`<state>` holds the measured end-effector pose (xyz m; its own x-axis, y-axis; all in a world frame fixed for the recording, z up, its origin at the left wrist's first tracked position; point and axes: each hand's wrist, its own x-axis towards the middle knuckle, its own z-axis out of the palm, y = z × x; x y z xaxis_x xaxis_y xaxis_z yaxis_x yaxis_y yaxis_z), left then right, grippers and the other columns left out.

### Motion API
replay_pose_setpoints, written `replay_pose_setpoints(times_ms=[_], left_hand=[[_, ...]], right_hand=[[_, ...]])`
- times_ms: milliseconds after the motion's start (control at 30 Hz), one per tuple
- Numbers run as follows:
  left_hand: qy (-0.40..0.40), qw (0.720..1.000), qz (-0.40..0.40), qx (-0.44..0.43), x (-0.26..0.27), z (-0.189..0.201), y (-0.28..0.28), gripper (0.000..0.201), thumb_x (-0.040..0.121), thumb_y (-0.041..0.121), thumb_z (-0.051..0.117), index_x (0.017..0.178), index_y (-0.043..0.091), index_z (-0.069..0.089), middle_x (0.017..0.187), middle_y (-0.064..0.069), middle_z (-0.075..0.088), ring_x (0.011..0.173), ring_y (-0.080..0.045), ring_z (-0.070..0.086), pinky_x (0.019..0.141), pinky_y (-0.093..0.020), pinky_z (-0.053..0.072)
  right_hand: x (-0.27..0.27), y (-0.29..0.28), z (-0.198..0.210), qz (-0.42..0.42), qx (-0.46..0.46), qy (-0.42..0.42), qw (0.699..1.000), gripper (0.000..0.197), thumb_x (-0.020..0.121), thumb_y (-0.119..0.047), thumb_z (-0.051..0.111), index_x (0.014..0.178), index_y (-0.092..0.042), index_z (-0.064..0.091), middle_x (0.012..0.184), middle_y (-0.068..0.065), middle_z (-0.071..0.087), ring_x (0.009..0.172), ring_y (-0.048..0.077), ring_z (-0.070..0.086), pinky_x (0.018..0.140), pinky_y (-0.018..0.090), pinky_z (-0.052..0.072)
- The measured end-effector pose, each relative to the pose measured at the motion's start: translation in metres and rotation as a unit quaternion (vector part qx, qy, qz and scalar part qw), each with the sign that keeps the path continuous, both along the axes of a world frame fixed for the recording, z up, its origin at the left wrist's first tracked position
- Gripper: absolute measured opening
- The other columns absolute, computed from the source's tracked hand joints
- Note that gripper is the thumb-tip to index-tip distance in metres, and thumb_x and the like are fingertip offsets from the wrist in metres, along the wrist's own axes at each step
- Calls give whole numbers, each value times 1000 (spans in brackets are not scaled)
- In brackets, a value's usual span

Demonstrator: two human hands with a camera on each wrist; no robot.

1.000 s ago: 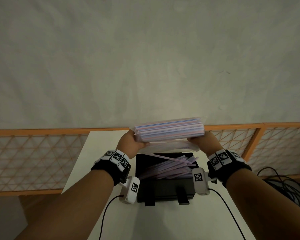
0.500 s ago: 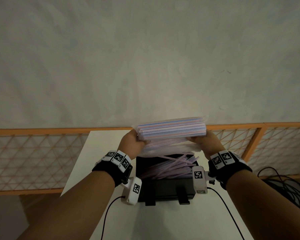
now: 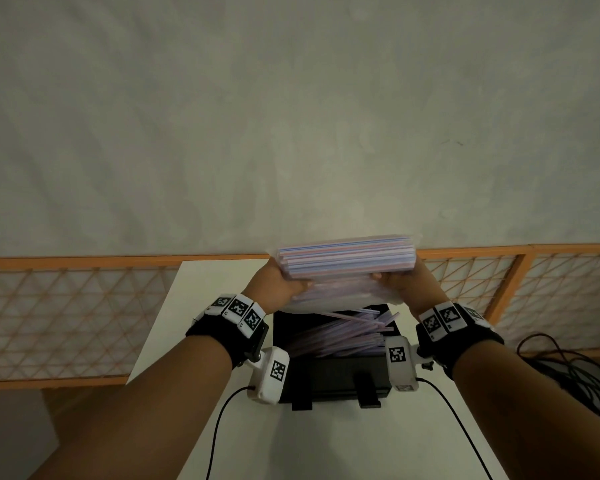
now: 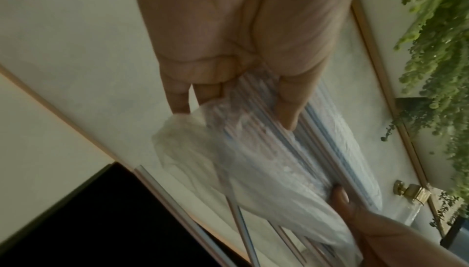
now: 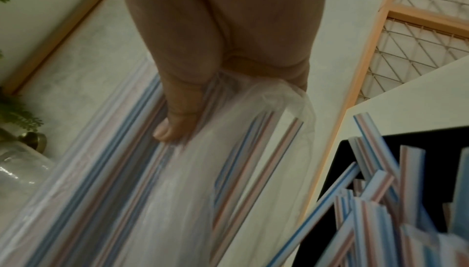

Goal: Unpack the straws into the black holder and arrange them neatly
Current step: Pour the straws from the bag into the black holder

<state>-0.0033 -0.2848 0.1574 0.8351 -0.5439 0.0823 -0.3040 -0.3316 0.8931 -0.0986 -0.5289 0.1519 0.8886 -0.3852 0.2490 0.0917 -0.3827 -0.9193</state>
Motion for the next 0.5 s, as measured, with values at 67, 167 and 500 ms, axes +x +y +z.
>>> replay_pose_setpoints(times_ms=[67,167,500], left_hand=[[-16,1000,12,24,2,0,2,43,80,26,73,122,21,62,117,0,68,109,-16,62,94,-26,44],[-29,999,35,10,3,3,6,39,79,26,74,116,17,65,113,-2,69,104,-17,63,88,-26,43],[-24,995,75,-54,1,4,5,55,73,19,79,123,19,55,117,-1,66,108,-17,62,95,-31,48]], right_hand=[[-1,0,3,-9,19,-9,1000,38,62,-30,79,96,-31,64,102,-1,69,97,14,65,91,39,50],[-1,1,7,-8,35,-16,999,40,68,-15,81,104,-20,63,100,-2,69,89,1,66,84,30,47],[8,-7,-2,-132,-64,84,986,36,71,-24,79,99,-4,68,103,23,69,97,35,64,89,50,49]])
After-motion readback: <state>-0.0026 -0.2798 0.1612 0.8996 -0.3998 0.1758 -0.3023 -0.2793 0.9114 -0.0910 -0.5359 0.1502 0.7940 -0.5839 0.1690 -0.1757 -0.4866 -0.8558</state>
